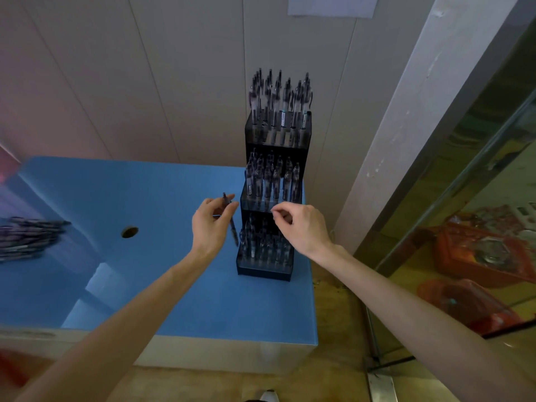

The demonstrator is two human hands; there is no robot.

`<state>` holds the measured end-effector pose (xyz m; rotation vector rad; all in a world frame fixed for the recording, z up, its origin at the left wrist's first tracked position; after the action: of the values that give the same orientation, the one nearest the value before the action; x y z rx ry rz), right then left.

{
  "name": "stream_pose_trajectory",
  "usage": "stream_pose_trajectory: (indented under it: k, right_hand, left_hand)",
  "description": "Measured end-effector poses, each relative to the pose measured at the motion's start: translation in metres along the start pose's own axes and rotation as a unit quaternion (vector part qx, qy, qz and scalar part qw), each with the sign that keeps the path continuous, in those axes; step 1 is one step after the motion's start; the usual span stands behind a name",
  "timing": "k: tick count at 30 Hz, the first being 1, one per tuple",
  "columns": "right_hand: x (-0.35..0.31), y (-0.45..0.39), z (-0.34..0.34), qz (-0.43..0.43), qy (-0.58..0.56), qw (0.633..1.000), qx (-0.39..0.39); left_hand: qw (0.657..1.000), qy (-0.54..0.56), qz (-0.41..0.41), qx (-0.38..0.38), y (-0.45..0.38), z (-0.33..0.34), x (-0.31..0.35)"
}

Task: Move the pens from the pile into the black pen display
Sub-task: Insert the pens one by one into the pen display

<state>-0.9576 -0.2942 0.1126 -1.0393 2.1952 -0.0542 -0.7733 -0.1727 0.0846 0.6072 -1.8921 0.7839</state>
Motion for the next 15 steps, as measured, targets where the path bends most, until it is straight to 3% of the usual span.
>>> stream_pose_trajectory:
  k: [8,15]
  right_hand:
    - [-0.009,-0.01,0.006,-0.008,0.002,1.0,-0.006]
    - [0.01,-0.006,0.007,0.015,0.012,1.0,-0.01]
  left_hand:
    - [0.997,0.037,0.031,0.053,0.001,-0.006,0.012]
    - [0.998,-0.007,0.056,0.017,0.007,0.008,0.006]
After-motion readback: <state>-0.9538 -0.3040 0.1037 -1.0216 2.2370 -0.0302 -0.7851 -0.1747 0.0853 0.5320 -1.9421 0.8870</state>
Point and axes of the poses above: each hand's wrist, its own y-axis away from the middle knuckle, its own z-axis out of the palm, x = y × z, the point moved 7 cm from there along -y, towards the middle knuckle, and after that the axes turned 4 degrees about z, right-handed, at the moved point
